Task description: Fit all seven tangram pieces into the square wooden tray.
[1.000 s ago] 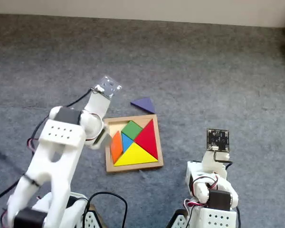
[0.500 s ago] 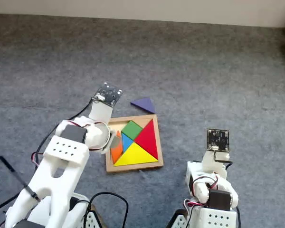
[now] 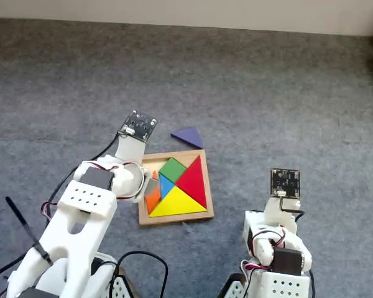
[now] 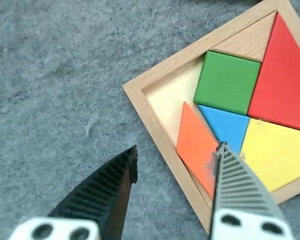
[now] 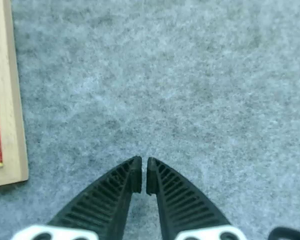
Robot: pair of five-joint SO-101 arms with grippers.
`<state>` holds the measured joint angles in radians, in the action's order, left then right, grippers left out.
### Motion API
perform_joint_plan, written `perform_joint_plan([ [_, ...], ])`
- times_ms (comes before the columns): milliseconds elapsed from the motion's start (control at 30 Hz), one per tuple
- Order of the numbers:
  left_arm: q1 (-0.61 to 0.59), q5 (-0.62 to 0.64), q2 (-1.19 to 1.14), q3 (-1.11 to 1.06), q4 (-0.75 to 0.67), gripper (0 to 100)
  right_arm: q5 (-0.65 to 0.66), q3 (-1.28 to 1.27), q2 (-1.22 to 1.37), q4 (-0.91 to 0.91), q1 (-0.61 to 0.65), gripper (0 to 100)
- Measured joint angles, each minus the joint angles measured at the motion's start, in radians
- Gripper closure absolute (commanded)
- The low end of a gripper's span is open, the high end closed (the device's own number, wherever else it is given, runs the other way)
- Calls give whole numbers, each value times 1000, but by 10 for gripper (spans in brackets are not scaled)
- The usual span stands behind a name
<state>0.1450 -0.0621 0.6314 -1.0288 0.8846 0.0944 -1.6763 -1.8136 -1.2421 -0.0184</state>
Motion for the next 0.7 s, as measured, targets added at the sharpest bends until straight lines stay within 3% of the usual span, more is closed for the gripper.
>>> perform_joint_plan([
  [700,-3,14,3,37,5,732,0,0,0,0,0,961],
])
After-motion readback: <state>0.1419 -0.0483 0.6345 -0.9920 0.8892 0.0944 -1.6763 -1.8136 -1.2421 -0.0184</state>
